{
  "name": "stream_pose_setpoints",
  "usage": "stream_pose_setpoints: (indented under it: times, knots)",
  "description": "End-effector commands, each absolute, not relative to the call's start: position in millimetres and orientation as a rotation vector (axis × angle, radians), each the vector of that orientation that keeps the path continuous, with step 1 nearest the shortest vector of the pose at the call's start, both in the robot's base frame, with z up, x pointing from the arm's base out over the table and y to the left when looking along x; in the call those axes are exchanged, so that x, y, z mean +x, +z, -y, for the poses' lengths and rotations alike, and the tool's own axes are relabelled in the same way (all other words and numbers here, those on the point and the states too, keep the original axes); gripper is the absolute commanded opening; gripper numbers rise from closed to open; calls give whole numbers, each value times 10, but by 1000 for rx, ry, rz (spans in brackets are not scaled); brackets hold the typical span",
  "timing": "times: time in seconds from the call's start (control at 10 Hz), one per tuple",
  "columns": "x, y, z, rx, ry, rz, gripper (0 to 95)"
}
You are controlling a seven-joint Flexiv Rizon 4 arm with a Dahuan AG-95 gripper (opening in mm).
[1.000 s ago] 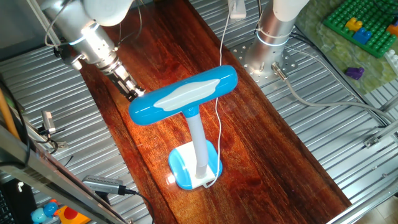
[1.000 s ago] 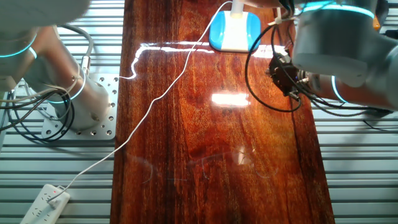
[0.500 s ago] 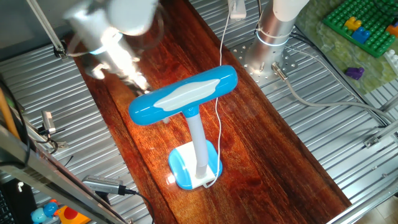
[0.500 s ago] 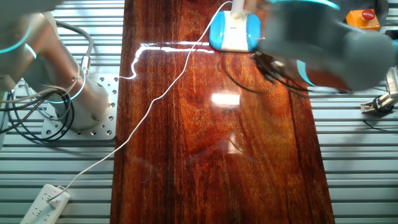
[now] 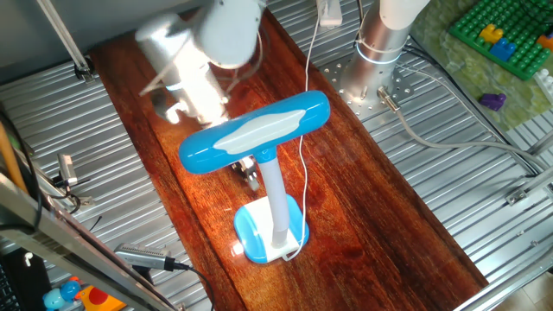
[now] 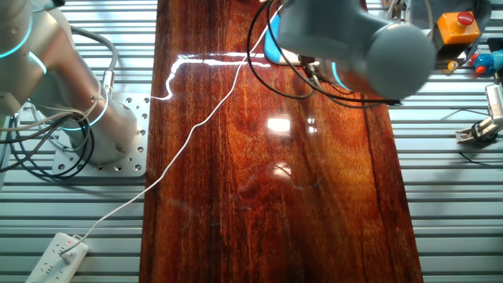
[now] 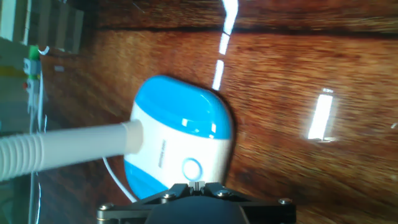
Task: Turn off the desk lamp by pressing the button
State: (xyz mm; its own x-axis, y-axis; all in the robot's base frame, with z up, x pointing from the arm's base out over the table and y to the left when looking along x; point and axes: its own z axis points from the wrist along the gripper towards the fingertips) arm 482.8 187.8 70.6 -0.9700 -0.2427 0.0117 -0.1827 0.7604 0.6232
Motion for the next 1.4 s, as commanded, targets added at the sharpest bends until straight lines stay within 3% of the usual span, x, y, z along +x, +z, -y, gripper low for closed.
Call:
stream_pose_setpoints:
  times: [0.1, 1.4]
  knots:
    - [4797, 685, -2025, 327, -1003, 2871, 0]
    - [4782, 486, -2174, 323, -1038, 2883, 0]
